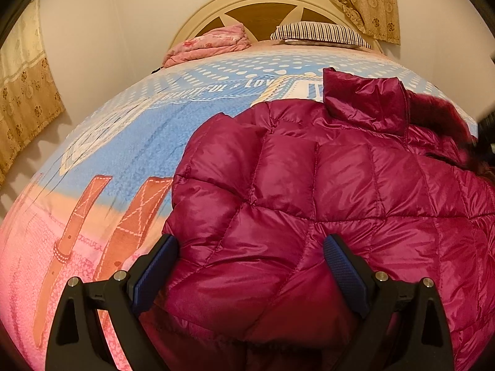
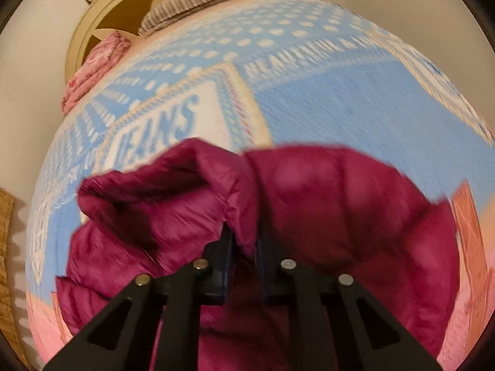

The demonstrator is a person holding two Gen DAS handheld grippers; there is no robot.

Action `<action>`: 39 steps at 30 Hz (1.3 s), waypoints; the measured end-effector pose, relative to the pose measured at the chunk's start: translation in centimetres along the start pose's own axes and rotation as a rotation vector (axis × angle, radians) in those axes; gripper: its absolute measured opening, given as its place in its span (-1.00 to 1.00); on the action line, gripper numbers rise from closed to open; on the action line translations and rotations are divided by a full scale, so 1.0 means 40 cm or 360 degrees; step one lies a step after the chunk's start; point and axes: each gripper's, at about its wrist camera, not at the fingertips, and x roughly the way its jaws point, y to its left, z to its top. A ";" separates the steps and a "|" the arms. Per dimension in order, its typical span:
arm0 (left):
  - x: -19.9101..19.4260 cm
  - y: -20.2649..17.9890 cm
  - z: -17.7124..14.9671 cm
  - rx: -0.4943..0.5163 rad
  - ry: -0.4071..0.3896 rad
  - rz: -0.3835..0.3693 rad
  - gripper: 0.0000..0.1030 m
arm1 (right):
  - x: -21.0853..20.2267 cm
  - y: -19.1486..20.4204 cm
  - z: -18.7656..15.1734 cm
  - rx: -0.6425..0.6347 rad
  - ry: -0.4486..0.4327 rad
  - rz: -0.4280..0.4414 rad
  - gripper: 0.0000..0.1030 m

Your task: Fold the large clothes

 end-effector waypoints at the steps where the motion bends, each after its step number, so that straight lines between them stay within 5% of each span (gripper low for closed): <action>1: 0.000 0.000 0.000 -0.0001 0.0001 -0.0003 0.87 | 0.006 -0.017 -0.013 0.0014 0.0011 -0.0008 -0.74; 6: 0.004 0.005 0.001 -0.0009 0.0007 -0.0017 0.87 | 0.008 -0.051 -0.070 -0.0001 -0.0047 -0.0027 -0.84; 11: 0.009 0.014 0.002 -0.0024 0.0028 -0.0059 0.87 | 0.000 0.021 -0.175 -0.0424 -0.0426 -0.0342 -0.78; 18: -0.030 0.019 0.066 -0.0014 0.0022 -0.0201 0.87 | -0.003 0.007 -0.171 -0.0422 -0.0433 -0.0349 -0.78; 26: 0.007 -0.123 0.342 0.0023 0.0009 -0.0328 0.87 | -0.002 0.001 -0.176 -0.0397 -0.0443 -0.0301 -0.78; 33: 0.151 -0.220 0.415 -0.0036 0.0255 -0.0425 0.86 | -0.005 -0.008 -0.176 -0.0367 -0.0446 -0.0246 -0.78; 34: 0.162 -0.213 0.406 -0.0062 0.0270 -0.0365 0.41 | -0.006 -0.011 -0.176 -0.0360 -0.0446 -0.0235 -0.78; 35: 0.166 -0.201 0.392 -0.0079 0.0286 -0.0348 -0.42 | -0.006 -0.013 -0.175 -0.0352 -0.0446 -0.0223 -0.78; 36: 0.171 -0.195 0.382 -0.0082 0.0317 -0.0369 -0.65 | -0.007 -0.018 -0.174 -0.0341 -0.0444 -0.0207 -0.78; 39: 0.162 -0.158 0.347 -0.0060 0.0312 -0.0340 -0.65 | -0.007 -0.025 -0.172 -0.0320 -0.0441 -0.0175 -0.78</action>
